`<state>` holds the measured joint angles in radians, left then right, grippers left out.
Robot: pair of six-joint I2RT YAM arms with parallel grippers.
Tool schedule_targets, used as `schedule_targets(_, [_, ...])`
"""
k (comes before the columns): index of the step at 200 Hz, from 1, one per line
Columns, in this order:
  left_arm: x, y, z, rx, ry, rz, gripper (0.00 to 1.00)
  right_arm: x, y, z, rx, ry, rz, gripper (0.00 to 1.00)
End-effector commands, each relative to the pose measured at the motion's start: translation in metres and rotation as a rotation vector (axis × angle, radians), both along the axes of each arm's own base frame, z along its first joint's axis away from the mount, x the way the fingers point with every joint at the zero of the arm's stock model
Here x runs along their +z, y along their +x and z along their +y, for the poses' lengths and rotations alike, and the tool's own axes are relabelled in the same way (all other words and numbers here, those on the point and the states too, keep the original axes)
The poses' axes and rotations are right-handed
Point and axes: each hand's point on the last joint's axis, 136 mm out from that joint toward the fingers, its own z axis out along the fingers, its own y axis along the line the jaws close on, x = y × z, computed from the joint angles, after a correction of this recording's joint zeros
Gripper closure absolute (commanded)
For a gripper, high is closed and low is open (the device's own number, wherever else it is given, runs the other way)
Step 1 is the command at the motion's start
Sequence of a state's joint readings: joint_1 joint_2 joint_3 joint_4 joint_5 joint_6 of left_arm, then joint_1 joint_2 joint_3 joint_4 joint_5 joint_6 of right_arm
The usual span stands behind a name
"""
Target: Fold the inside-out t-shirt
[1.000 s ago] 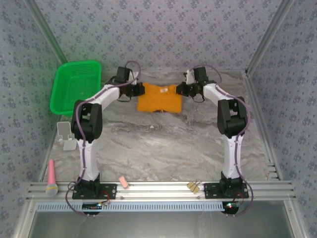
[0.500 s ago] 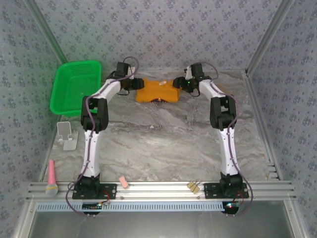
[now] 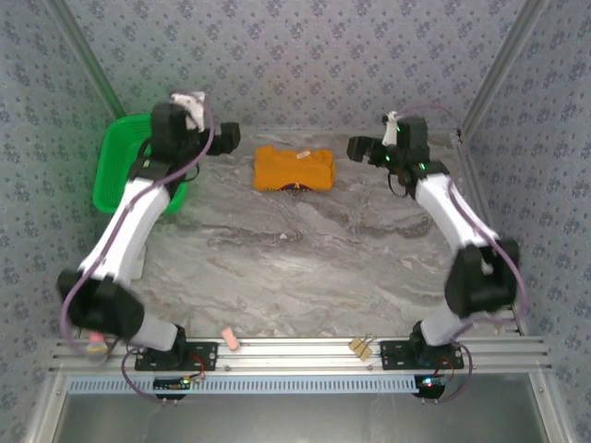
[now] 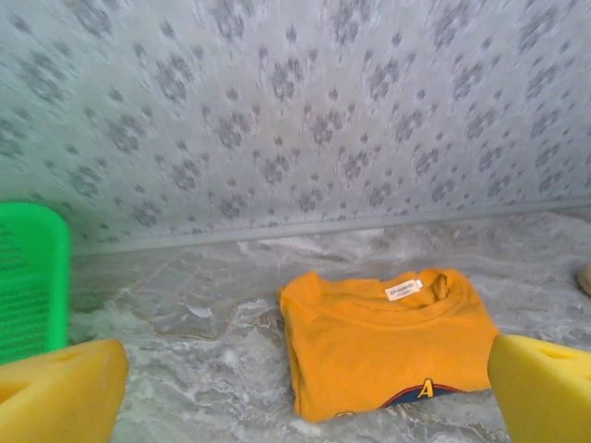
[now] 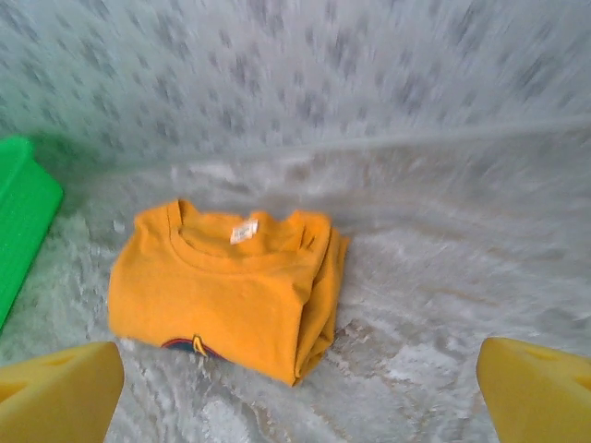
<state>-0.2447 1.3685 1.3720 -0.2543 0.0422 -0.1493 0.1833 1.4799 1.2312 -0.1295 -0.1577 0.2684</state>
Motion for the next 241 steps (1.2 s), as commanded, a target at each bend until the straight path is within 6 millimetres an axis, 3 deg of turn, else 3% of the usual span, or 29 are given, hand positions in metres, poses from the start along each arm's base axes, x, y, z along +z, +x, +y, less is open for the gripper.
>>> schedule_targets(1, [-0.074,-0.023,0.031,0.132,0.093,0.105,0.00,-0.032,-0.034,-0.046,-0.192,-0.176,-0.024,0.00])
schedule_targets(23, [-0.129,-0.062,0.066,0.261,0.161,0.125,0.00,-0.067,-0.082,-0.087,-0.313,-0.281,-0.033,0.00])
schedule_targets(39, [-0.171,-0.088,0.085,0.310,0.225,0.141,0.00,-0.089,-0.105,-0.107,-0.341,-0.333,-0.058,0.00])
schedule_targets(54, [-0.204,-0.102,0.081,0.217,0.301,0.087,0.00,-0.118,-0.120,-0.117,-0.315,-0.388,-0.076,0.00])
schedule_targets(69, [-0.220,-0.108,0.075,0.139,0.366,-0.023,0.00,-0.138,-0.125,-0.122,-0.284,-0.413,-0.095,0.00])
schedule_targets(90, [-0.228,-0.100,0.086,0.158,0.286,-0.085,0.00,-0.155,-0.117,-0.124,-0.254,-0.353,-0.096,0.00])
schedule_targets(118, [-0.230,-0.075,0.088,0.138,0.201,-0.056,0.00,-0.149,-0.090,-0.116,-0.206,-0.367,-0.186,0.00])
schedule_targets(129, [-0.231,-0.062,0.087,0.131,0.196,-0.057,0.00,-0.157,-0.078,-0.117,-0.201,-0.345,-0.179,0.00])
schedule_targets(144, [-0.237,-0.046,0.086,0.112,0.242,-0.029,0.00,-0.182,-0.067,-0.120,-0.207,-0.352,-0.125,0.00])
schedule_targets(153, [-0.245,-0.040,0.096,0.166,0.223,-0.013,0.00,-0.180,-0.065,-0.120,-0.219,-0.356,-0.140,0.00])
schedule_targets(180, [-0.257,-0.034,0.103,0.124,0.117,-0.047,0.00,-0.182,-0.064,-0.122,-0.224,-0.362,-0.111,0.00])
schedule_targets(189, [-0.263,-0.036,0.106,0.121,0.114,0.029,0.00,-0.182,-0.063,-0.126,-0.241,-0.353,-0.100,0.00])
schedule_targets(241, [-0.261,-0.037,0.100,0.077,0.103,-0.004,0.00,-0.181,-0.061,-0.128,-0.240,-0.335,-0.097,0.00])
